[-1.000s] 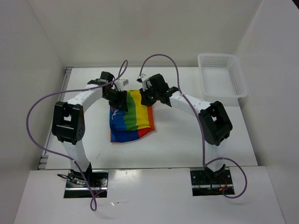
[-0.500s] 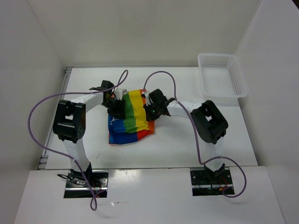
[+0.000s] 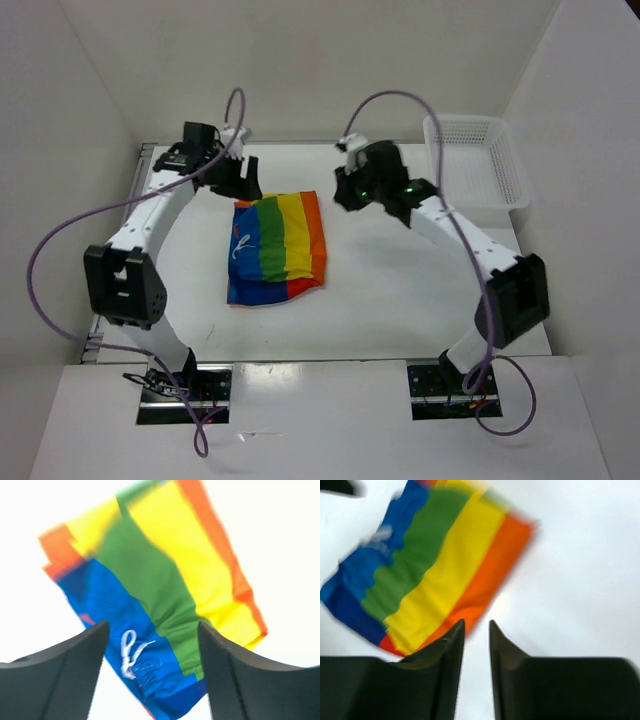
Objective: Fold and stack the shorts
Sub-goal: Fold the shorts
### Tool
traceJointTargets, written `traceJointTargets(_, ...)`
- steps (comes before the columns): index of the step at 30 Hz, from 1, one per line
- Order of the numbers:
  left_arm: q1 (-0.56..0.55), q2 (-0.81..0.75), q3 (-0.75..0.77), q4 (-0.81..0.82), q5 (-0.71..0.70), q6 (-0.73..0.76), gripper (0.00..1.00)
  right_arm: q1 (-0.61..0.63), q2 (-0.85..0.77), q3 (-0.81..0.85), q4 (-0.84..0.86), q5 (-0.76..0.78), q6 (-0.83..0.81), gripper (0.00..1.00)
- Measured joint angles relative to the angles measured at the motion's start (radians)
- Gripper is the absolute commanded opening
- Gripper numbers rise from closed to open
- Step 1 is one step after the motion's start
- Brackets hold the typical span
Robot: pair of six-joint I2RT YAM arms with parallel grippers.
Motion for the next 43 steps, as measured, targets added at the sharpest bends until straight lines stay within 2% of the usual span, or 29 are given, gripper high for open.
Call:
traceJointTargets(1,0.014,-0.045,0.015,0.006,0.002,0.0,0.87,-0.035,-0.044,0.013,-0.006,0.01,-0.01,0.39)
traceJointTargets(2,0.032,-0.1,0.028,0.01,0.004,0.0,0.87,-0.079,-0.095,0.024,-0.011,0.022,-0.023,0.56)
traceJointTargets(4,0.081,-0.213,0.035,0.028,0.005,0.0,0.94,-0.174,-0.185,0.028,-0.024,0.052,-0.049,0.75)
traceJointTargets(5,0.105,-0.262,0.032,0.035,0.004,0.002,0.94,-0.223,-0.227,0.027,-0.039,0.064,-0.071,0.88)
traceJointTargets(7,0.17,-0.375,-0.015,0.075,-0.014,0.0,0.96,-0.301,-0.295,0.005,-0.07,0.087,-0.106,0.99)
traceJointTargets(9,0.24,-0.486,-0.109,0.096,-0.037,0.001,1.0,-0.359,-0.343,-0.034,-0.12,0.093,-0.135,0.99)
traceJointTargets(12,0.33,-0.613,-0.291,0.092,-0.077,0.0,1.0,-0.432,-0.376,-0.106,-0.22,0.084,-0.171,0.99)
traceJointTargets(18,0.432,-0.715,-0.497,0.037,-0.12,0.0,1.0,-0.473,-0.428,-0.196,-0.456,0.084,-0.22,0.99)
traceJointTargets(28,0.487,-0.78,-0.536,0.05,-0.091,0.0,1.0,-0.476,-0.541,-0.183,-0.568,0.197,-0.145,0.99)
traceJointTargets(43,0.497,-0.822,-0.573,0.05,-0.038,0.0,1.0,-0.476,-0.619,-0.225,-0.595,0.225,-0.123,0.99)
